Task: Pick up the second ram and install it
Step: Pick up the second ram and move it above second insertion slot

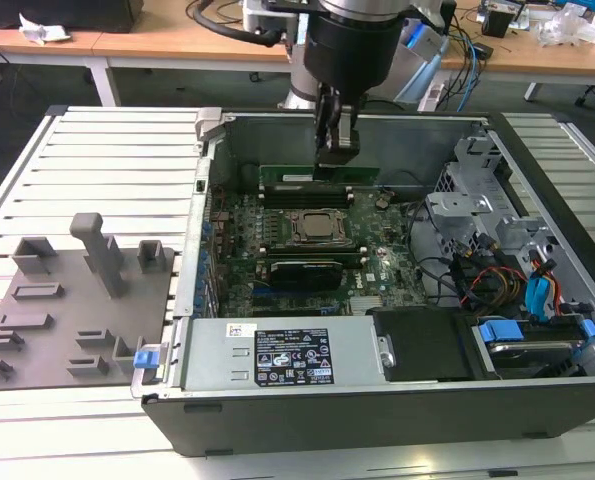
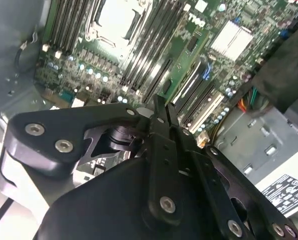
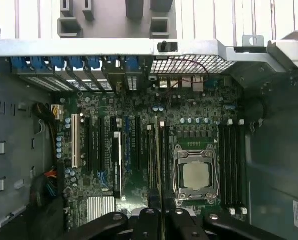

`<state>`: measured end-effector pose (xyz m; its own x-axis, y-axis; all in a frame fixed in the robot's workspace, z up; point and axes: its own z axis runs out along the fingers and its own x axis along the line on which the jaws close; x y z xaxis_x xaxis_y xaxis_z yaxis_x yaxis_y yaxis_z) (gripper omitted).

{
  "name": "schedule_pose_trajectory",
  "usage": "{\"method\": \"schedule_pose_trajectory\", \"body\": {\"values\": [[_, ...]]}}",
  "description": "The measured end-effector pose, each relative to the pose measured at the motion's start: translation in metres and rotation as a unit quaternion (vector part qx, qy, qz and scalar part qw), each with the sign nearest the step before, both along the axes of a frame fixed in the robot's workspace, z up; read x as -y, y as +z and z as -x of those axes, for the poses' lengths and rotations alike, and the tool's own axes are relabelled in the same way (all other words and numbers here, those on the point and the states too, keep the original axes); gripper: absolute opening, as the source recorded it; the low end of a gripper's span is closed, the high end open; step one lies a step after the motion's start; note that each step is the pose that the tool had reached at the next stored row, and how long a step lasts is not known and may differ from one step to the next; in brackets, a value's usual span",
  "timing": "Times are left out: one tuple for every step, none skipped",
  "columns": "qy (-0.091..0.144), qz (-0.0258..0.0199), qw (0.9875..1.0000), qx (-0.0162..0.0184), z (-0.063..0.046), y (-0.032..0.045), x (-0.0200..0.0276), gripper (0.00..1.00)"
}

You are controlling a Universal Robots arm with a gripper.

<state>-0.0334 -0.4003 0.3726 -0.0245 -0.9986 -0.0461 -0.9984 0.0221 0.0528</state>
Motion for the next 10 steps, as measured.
{"method": "schedule_pose_trajectory", "body": {"values": [[0.0,-0.0001,1.0,-0.0001,-0.006,-0.0017,-0.0004,0.14],[0.0,-0.0001,1.0,-0.0002,-0.008,-0.0024,-0.0006,0.14],[0.0,-0.0001,1.0,-0.0003,-0.009,-0.0029,-0.0006,0.14],[0.0,0.0,1.0,-0.0003,-0.012,-0.004,-0.0008,0.14],[0.0,0.0,1.0,-0.0003,-0.014,-0.0046,-0.0009,0.14],[0.0,0.0,1.0,-0.0004,-0.018,-0.0058,-0.001,0.14],[0.0,0.0,1.0,-0.0004,-0.022,-0.0086,-0.0011,0.14],[0.0,-0.0001,1.0,-0.0004,-0.023,-0.0134,-0.0012,0.14],[0.0,0.0,1.0,-0.0005,-0.023,-0.0155,-0.0012,0.14],[0.0,0.0,1.0,-0.0005,-0.024,-0.0163,-0.0012,0.14]]}}
